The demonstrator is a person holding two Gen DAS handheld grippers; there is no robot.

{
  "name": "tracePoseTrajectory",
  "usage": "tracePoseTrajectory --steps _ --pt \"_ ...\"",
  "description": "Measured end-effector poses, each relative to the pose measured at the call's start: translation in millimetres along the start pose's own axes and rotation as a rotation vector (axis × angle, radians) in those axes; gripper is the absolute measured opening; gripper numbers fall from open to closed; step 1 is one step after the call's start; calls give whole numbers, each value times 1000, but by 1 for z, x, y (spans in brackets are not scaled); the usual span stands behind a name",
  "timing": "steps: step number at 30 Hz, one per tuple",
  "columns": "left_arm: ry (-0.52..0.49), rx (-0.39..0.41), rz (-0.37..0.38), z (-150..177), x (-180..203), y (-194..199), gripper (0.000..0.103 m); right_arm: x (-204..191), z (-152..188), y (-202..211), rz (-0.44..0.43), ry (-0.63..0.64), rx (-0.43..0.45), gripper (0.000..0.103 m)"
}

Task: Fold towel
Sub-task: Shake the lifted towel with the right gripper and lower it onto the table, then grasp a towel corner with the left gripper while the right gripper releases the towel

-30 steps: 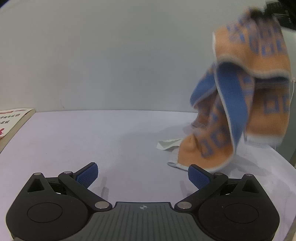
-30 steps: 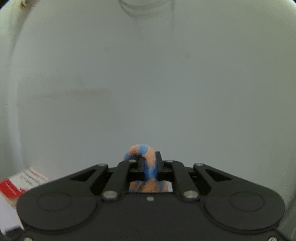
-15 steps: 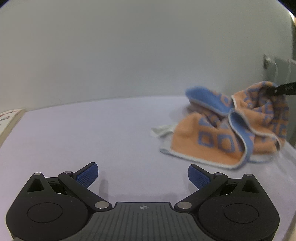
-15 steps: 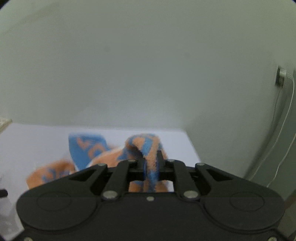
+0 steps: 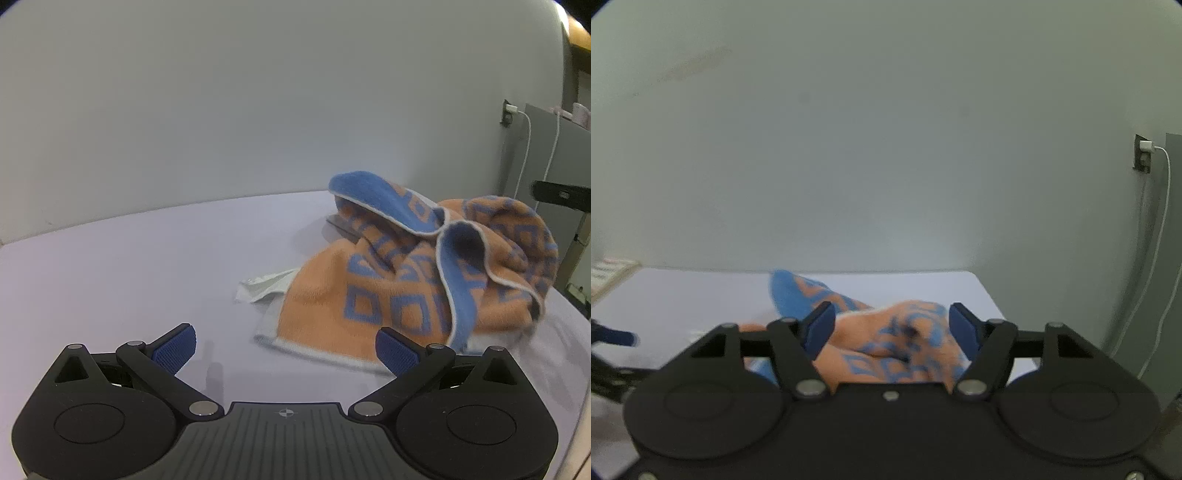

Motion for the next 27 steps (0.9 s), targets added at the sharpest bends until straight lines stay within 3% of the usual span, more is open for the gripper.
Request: tracePoseTrajectory --steps 6,12,16,18,21,23,25,27 --pt "-17 -26 28 -10 15 -27 103 -13 35 -6 -25 -41 -55 70" --pt "-48 -34 34 -10 24 -37 99 -10 63 16 -47 -75 -89 70" --pt "-93 -41 35 -5 36 -43 79 4 62 43 -41 -80 -77 70" --pt "-118 -26 19 -4 40 -42 76 3 54 51 -46 -89 -69 70" --pt "-111 -21 40 -6 44 -39 47 4 51 61 -50 -96 -65 70" --pt "-113 -18 47 -7 45 -35 22 0 52 60 -53 -101 -67 70" --pt "-124 -10 34 -8 46 -32 11 5 57 61 -56 -104 -67 70" --pt "-134 9 8 -10 43 -27 10 11 61 54 -54 -111 -69 70"
Point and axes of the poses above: each gripper's, at about its wrist camera, not at the fingertips, and y roughly against the way its jaws point, x to its right, z to its underside, the point moved 10 cm from there along -y, roughly the way its jaws point, and after that the axes turned 13 degrees about -z, right-handed, at the moved point
